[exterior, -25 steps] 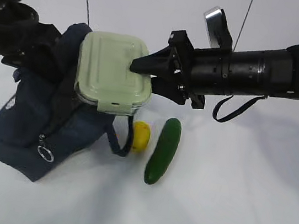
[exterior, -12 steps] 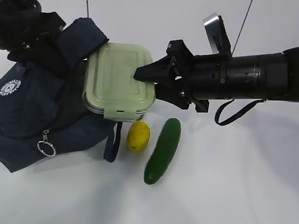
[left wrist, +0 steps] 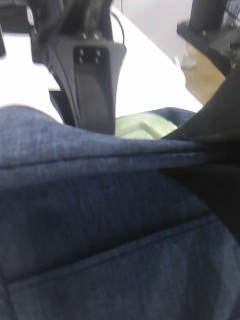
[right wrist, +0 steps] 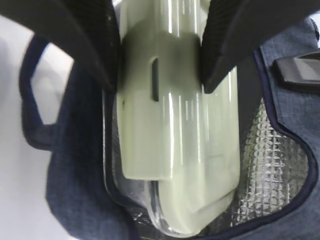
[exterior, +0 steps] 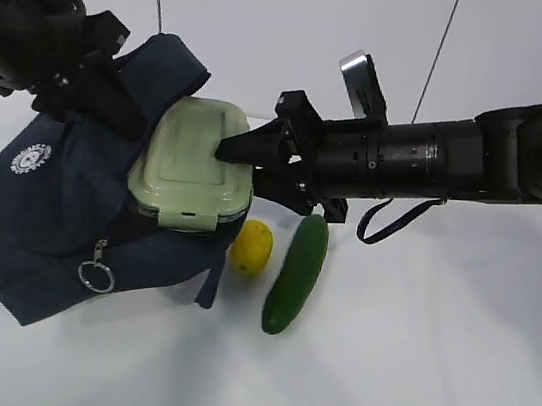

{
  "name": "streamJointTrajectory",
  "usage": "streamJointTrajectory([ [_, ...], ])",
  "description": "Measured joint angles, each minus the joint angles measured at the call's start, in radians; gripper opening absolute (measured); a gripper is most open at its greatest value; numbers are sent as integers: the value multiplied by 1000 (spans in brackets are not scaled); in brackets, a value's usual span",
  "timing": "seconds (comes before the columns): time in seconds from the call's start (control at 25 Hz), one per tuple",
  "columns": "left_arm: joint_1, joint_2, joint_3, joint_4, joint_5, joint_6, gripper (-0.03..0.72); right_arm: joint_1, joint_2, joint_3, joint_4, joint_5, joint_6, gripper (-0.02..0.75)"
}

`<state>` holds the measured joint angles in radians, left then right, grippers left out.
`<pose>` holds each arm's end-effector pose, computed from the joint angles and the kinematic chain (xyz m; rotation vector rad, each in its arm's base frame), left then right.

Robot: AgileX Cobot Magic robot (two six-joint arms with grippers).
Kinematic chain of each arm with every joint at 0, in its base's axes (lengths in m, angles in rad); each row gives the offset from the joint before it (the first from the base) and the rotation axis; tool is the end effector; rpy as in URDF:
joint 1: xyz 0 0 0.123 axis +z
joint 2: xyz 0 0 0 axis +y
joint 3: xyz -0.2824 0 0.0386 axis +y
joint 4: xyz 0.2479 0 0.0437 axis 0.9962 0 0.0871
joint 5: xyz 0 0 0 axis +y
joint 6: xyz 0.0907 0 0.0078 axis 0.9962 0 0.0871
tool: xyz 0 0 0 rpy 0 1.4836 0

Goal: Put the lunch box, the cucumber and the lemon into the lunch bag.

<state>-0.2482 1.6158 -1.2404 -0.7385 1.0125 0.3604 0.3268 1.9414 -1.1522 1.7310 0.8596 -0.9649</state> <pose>0.3050 -0.1310 0.2847 0.3905 2.6698 -0.9269 0.3535 0.1918 0.1972 0.0130 2.2980 1.5475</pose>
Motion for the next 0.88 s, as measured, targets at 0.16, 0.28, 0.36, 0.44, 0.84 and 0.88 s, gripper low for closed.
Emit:
streamJointTrajectory([
  [0.16,0,12,-2,-92,0,42,11,2,0,0,13,2,-4,342],
  [0.28,0,27,-2,-136,4,63,11,2,0,-9,14,4,-11,342],
  [0.36,0,36,-2,-152,4,70,11,2,0,-17,14,4,-19,342],
  [0.44,0,42,-2,-162,-4,74,11,2,0,-21,14,-4,-25,342],
  [0.84,0,107,-4,-225,-21,109,11,2,35,-23,-5,-29,-34,341],
  [0.88,0,107,-4,-226,-21,111,11,2,36,-23,-5,-29,-35,341],
])
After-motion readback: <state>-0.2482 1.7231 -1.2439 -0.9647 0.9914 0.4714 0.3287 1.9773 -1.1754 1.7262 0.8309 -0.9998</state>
